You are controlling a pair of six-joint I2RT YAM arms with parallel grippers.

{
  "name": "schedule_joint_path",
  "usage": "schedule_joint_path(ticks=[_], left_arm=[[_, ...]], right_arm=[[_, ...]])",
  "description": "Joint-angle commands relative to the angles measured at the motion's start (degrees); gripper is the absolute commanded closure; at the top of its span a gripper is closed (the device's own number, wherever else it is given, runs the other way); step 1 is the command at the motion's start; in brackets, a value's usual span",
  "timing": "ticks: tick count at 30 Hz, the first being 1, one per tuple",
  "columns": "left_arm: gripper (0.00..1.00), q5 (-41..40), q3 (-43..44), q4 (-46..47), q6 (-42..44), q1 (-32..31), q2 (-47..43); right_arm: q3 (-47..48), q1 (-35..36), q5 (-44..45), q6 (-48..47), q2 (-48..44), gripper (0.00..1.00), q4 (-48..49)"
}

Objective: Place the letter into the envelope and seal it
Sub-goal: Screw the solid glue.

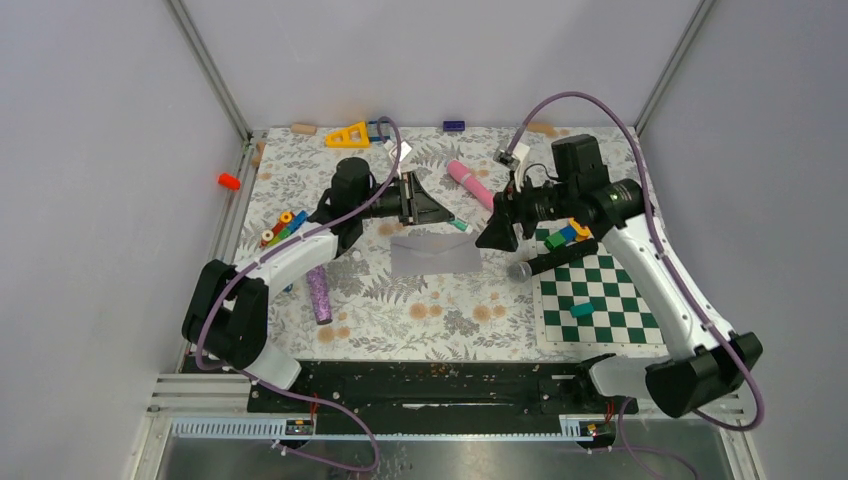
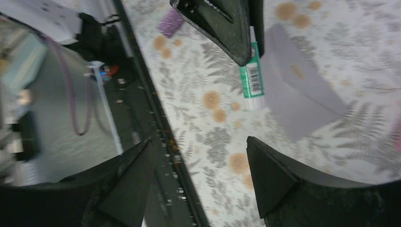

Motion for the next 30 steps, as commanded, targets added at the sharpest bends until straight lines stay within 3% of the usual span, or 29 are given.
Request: schedule_joint_path(ticks=[1, 13, 22, 26, 30], left_arm=[[1.0, 7.61, -1.03, 13.95, -1.73, -0.08, -3.08], [1.0, 14.57, -3.35, 32.15, -9.67, -1.57, -4.05], [1.0, 15.65, -3.29, 37.62, -13.49, -2.4, -3.56], [1.0, 15.72, -3.28, 37.4, -13.37, -2.51, -3.59], [1.0, 15.15, -2.96, 34.84, -11.6, -2.41, -3.66]], right_arm=[[2.49, -2.59, -20.21, 8.42, 4.85, 0.24, -2.57], [-2.2, -4.8, -28.6, 19.91, 7.91, 0.32, 7.55], [-3.83, -5.11, -30.28, 23.22, 9.06, 0.4, 11.59], [-4.1, -5.2, -31.73, 24.85, 9.29, 0.48, 13.37], [-4.39, -5.21, -33.08, 25.05, 8.71, 0.46, 13.47]])
